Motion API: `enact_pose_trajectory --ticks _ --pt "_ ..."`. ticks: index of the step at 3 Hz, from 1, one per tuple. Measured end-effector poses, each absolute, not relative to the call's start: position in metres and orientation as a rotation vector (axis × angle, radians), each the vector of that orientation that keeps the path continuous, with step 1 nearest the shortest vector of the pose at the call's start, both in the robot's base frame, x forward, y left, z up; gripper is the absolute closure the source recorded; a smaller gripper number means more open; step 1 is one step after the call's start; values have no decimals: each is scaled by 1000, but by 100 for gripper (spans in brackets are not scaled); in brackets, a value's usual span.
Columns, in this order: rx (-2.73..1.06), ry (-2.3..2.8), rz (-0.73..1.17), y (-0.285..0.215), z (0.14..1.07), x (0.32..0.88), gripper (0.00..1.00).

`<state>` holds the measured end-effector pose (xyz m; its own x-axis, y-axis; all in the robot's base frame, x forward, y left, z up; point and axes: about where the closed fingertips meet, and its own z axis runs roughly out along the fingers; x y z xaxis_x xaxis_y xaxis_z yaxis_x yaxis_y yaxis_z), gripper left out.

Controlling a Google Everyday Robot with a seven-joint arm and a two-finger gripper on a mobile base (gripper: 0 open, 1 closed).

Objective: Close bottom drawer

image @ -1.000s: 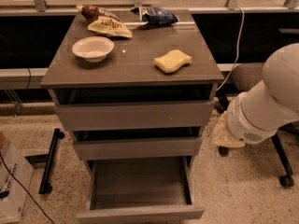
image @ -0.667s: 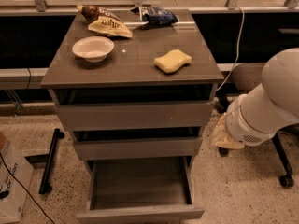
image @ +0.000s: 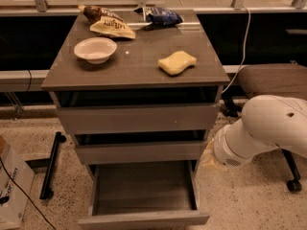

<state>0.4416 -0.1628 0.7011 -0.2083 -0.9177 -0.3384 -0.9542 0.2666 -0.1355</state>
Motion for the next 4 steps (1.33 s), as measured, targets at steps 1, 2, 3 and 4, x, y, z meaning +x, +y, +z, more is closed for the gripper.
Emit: enact_pose_trajectory --ticks 1,2,3,4 --pt "-1707 2194 145 -163 701 442 100" --pt "-1730 2202 121 -154 680 440 100" --pt "-1736 2252 130 -146 627 436 100" --pt "-1710 2328 199 -144 568 433 100"
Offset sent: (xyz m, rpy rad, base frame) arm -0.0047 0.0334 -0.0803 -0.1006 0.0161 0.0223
